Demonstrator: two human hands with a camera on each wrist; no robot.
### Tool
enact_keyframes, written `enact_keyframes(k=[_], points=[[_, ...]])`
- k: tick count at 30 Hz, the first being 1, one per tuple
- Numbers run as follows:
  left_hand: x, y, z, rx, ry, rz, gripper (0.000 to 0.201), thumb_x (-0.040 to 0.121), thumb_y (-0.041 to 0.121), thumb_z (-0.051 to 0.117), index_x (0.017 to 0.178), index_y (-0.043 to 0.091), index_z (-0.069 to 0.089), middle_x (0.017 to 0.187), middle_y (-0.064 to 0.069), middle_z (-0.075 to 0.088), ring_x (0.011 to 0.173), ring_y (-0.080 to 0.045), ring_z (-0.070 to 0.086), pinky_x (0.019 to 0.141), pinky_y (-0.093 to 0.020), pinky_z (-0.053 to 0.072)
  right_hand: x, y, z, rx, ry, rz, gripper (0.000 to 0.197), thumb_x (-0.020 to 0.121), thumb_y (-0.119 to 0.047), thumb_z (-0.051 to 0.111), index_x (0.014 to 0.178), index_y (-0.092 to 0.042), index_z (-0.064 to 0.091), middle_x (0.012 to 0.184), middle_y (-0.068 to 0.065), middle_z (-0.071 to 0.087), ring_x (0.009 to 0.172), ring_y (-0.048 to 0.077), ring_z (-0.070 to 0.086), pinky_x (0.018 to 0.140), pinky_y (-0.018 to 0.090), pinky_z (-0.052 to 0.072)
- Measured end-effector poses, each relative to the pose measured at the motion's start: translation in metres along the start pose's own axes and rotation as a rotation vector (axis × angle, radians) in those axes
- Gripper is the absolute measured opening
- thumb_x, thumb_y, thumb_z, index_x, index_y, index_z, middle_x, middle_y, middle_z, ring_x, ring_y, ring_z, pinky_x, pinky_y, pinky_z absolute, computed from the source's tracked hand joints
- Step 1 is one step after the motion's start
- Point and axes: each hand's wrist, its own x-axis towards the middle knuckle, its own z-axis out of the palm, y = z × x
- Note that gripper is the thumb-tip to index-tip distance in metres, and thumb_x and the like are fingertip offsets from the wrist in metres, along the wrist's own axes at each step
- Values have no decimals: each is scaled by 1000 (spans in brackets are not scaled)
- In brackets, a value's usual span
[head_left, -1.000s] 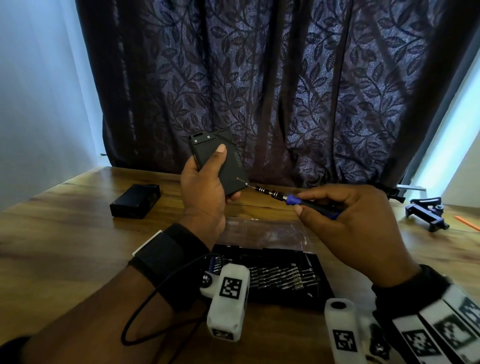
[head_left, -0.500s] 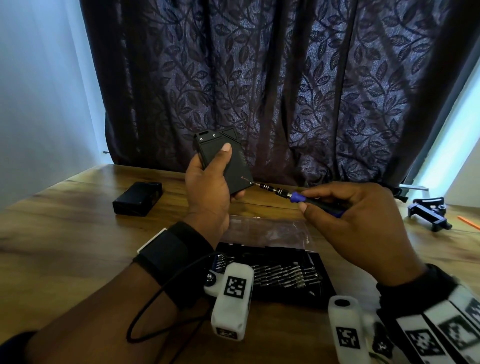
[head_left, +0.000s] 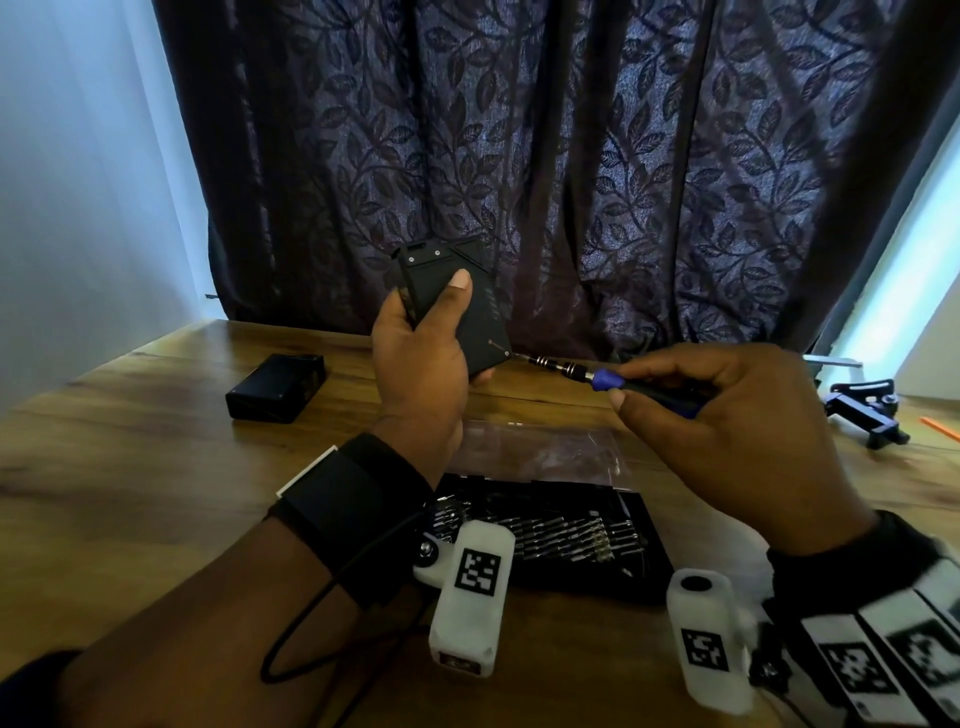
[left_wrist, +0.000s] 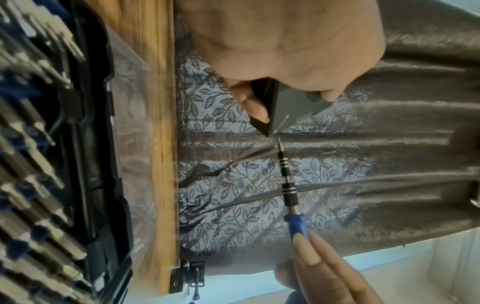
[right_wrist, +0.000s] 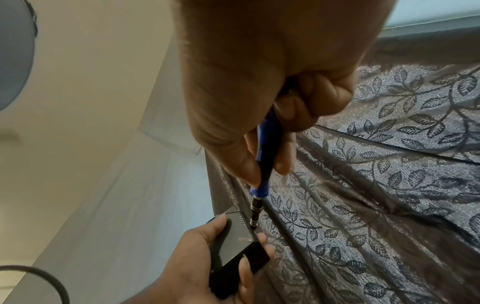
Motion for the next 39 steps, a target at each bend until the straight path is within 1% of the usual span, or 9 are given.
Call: enact_keyframes(k=[2,6,10,16,22,24,32,36,39], points=[[0,1,0,-18,10,-13,32,96,33,72,119,12,65,107,-18,75,77,-27,72,43,-27,49,0,1,0,-4,-3,14,19,81,-23,83,92,-38,78,76,-23,73,70,-5,69,61,6,48],[0,1,1,-30,7,-18,30,97,32,71,118,12,65,108,-19,75,76,-27,71,42,-26,48,0,1,1,8,0,26,16,82,-23,84,94,-33,81,76,-19,75,71,-4,70,63,7,50],[1,1,1,-39,1,-17,30,97,33,71,118,12,65,101,-15,75,76,-28,71,41,-26,47,0,0,1,20,-8,26,21,81,-26,84,92,-42,77,77,-22,75,69,-3,70,61,12,53],[0,0,1,-34,-6,-29,30,97,33,71,118,12,65,98,-11,75,76,-28,71,42,-26,47,-1,-1,0,10,-12,29,19,81,-28,83,93,-41,77,77,-21,74,69,-3,70,61,15,55],[-1,0,1,-22,-7,-28,29,97,33,70,118,14,65,99,-13,75,78,-28,71,42,-26,48,0,-4,0,-13,-16,15,20,81,-30,82,92,-45,74,77,-26,72,72,-4,69,62,8,50],[-1,0,1,-17,-9,-26,31,97,33,70,120,13,65,102,-16,75,78,-29,71,41,-26,48,0,-5,-1,-10,-18,18,22,81,-30,82,91,-47,73,77,-25,72,71,-4,69,62,10,52],[1,-3,0,-23,-12,-24,31,97,33,70,120,12,65,98,-13,74,77,-30,70,41,-27,47,0,-3,0,10,-3,21,23,81,-27,83,91,-46,74,77,-20,75,68,-1,70,61,22,56],[2,-4,-1,-23,-8,-34,30,97,33,70,120,13,65,97,-12,75,78,-29,71,42,-27,48,1,-4,0,-13,-21,4,30,81,-27,83,88,-52,69,76,-22,74,68,-2,70,61,16,55],[1,-4,-1,-24,-8,-40,30,97,33,70,119,14,65,97,-11,75,78,-29,71,42,-27,48,1,-3,0,-13,-27,9,29,81,-26,83,89,-51,70,74,-21,74,67,-3,69,60,11,52]])
